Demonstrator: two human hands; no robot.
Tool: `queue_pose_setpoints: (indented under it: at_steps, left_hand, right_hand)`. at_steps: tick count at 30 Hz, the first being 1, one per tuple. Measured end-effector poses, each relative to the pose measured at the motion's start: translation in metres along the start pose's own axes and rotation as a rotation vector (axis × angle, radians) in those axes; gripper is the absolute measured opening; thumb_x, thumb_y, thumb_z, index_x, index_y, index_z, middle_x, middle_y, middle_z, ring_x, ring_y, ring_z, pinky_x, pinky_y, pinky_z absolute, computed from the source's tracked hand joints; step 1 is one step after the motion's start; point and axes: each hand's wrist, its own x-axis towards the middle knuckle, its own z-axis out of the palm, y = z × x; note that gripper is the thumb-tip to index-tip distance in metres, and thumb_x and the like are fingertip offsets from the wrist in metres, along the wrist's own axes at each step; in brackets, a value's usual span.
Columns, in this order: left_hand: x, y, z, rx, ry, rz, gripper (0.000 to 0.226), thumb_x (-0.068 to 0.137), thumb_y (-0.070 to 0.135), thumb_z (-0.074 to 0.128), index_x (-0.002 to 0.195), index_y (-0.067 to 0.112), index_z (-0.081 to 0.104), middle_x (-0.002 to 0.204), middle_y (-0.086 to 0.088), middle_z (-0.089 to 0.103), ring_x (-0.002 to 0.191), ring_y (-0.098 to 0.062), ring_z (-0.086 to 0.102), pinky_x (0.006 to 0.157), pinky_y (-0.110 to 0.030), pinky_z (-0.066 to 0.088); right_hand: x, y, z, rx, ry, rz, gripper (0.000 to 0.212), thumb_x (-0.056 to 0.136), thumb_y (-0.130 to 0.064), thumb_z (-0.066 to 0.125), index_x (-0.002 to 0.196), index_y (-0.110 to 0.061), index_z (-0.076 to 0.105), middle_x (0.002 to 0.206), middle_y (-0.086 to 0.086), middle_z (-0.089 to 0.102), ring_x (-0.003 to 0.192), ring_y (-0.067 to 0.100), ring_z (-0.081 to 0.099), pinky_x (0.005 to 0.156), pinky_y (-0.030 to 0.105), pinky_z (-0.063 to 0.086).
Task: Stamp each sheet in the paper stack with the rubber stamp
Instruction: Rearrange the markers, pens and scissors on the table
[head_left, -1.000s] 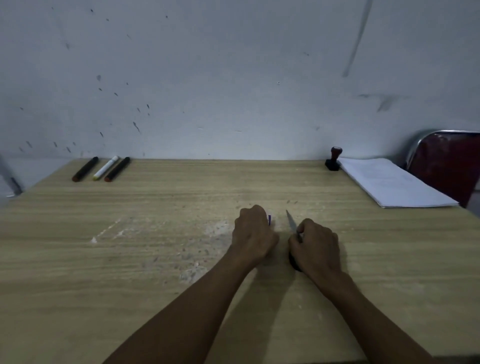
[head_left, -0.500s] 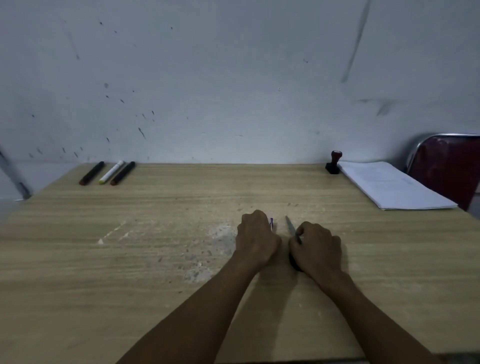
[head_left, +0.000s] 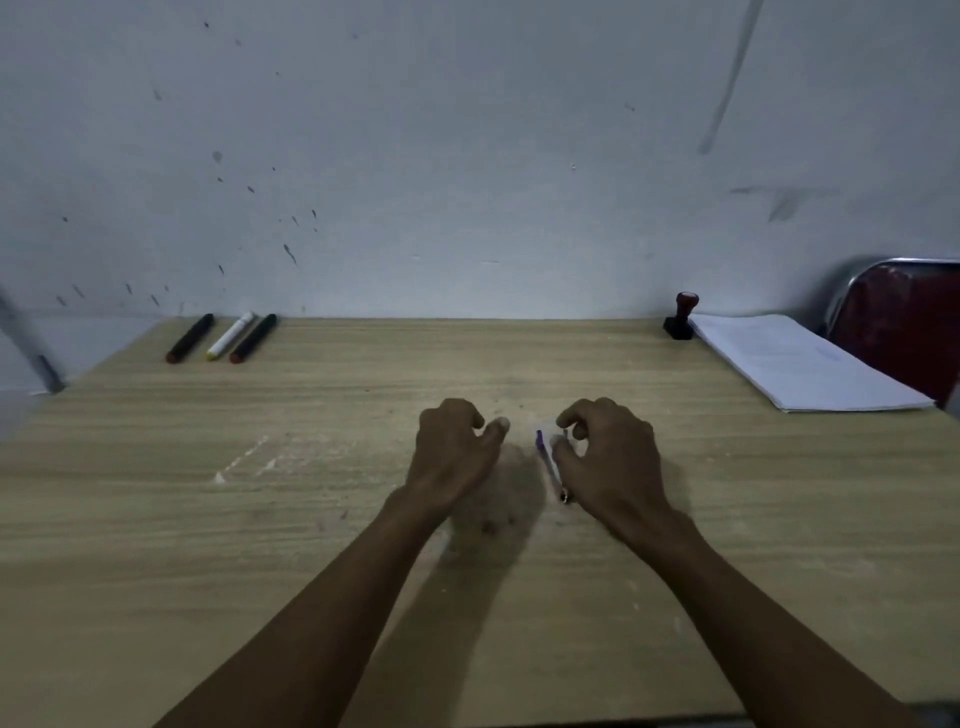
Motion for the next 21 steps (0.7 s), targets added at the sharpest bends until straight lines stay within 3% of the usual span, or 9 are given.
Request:
queue_pose_setpoints:
  at_steps: [4, 10, 14, 21]
  left_hand:
    - [0.006, -0.035, -0.037, -0.019, 0.063, 0.067, 0.032, 0.087, 0.039, 0.066, 0.095, 0.009, 0.073, 0.089, -0.005, 0.071, 0.085, -0.019, 0.064, 0.081, -0.034, 0.052]
    - [0.015, -0.094, -0.093, 0.054, 0.123, 0.057, 0.026, 0.085, 0.028, 0.069, 0.101, 0.007, 0.072, 0.094, -0.008, 0.071, 0.089, -0.021, 0.065, 0.081, -0.026, 0.042]
    - [0.029, -0.139, -0.123, 0.101, 0.133, 0.006, 0.027, 0.084, 0.029, 0.070, 0.102, 0.008, 0.072, 0.094, -0.006, 0.071, 0.088, -0.019, 0.065, 0.082, -0.027, 0.045]
    - [0.076, -0.212, -0.172, 0.176, 0.197, -0.109, 0.023, 0.084, 0.024, 0.069, 0.100, 0.007, 0.072, 0.096, -0.008, 0.071, 0.091, -0.021, 0.065, 0.078, -0.025, 0.043]
  right_hand:
    - [0.011, -0.034, 0.022, 0.067, -0.065, -0.047, 0.014, 0.082, -0.026, 0.069, 0.094, -0.019, 0.069, 0.083, -0.004, 0.059, 0.084, 0.020, 0.059, 0.083, 0.040, 0.047]
    - [0.029, -0.097, 0.067, 0.156, -0.196, -0.066, 0.015, 0.081, -0.027, 0.070, 0.094, -0.020, 0.070, 0.078, -0.007, 0.061, 0.081, 0.017, 0.061, 0.075, 0.033, 0.049]
    - [0.041, -0.140, 0.104, 0.191, -0.272, -0.071, 0.015, 0.081, -0.026, 0.069, 0.096, -0.021, 0.070, 0.079, -0.009, 0.062, 0.083, 0.014, 0.060, 0.067, 0.026, 0.041]
    - [0.075, -0.211, 0.181, 0.266, -0.413, -0.033, 0.014, 0.077, -0.026, 0.067, 0.092, -0.025, 0.066, 0.087, -0.005, 0.064, 0.088, 0.017, 0.060, 0.074, 0.032, 0.050]
